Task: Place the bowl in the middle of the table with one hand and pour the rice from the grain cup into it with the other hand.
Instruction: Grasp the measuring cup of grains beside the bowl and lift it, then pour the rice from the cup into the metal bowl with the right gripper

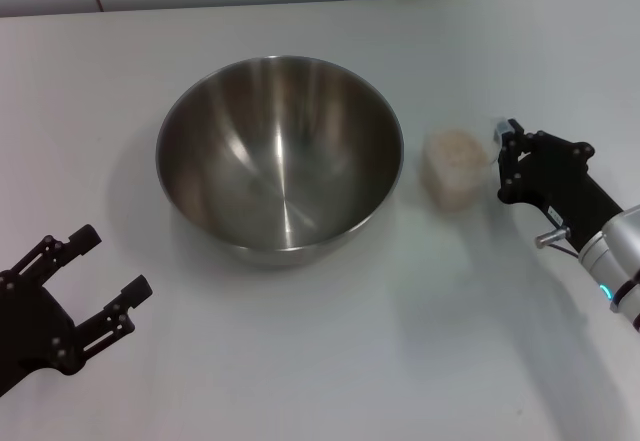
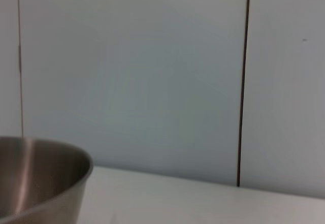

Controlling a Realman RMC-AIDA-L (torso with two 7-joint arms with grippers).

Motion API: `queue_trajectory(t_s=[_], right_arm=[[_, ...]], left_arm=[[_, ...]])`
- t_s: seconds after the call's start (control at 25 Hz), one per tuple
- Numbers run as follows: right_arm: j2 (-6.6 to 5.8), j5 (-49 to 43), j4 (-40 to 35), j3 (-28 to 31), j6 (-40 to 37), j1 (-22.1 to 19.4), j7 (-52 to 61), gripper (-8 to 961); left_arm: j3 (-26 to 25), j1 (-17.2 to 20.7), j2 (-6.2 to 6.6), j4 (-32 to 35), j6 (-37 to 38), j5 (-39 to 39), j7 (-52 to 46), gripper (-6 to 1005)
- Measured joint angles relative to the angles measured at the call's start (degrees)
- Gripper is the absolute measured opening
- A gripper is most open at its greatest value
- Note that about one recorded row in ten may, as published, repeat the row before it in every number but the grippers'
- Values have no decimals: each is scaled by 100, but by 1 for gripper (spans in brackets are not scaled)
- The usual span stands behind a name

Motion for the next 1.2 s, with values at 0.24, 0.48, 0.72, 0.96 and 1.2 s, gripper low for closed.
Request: queue_trajectory(t_s=[0.24,0.48,0.72,0.96,1.2], right_arm=[[-22,43,-41,429,-860,-2,53,32],[-45,43,-317,527,-1123,281,538,32],[-34,12,-356,482,-1043,482,595,33],[-24,1,-346,466,-890,551,596,33],[-18,-2,-334,464,-871,554,595,33]], left_arm=[[-7,7,0,-6,-20,-1,0,817],[7,-13,0,-7,-2,-1,0,817],[9,-13,0,-7,-1,-1,0,817],[20,-13,0,-7,5,-1,0,817],[24,-12,6,-7,31,6,0,818]])
